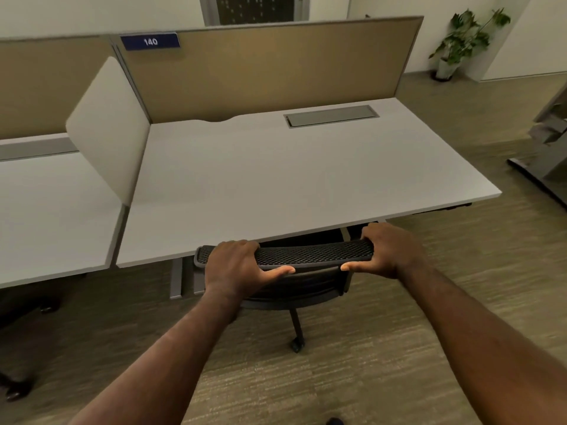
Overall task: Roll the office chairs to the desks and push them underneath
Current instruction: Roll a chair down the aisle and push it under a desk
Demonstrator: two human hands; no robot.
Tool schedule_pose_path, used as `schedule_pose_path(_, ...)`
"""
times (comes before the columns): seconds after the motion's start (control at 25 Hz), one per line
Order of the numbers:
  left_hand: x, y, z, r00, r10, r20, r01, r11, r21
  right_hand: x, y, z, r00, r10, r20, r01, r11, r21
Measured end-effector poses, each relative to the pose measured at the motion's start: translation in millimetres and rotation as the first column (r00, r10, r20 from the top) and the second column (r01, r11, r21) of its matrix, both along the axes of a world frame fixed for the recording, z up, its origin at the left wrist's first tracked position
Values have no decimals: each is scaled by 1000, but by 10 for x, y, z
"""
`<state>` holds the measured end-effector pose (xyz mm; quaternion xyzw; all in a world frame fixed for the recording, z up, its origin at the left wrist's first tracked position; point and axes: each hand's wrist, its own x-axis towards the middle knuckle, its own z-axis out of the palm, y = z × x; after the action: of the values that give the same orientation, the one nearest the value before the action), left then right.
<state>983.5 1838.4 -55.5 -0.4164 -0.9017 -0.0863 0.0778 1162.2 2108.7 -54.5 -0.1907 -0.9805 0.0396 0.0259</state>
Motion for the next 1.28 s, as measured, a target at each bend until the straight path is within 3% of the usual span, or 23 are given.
schedule_pose_path(0.8,369,1520,-79,996,87,34,-88,995,48,53,1696,9,995,91,49,-92,995,32)
schedule_pose_path(1.28,411,1692,-114,996,87,12,-87,996,7,151,1893,-80,995,102,7,-102,993,58)
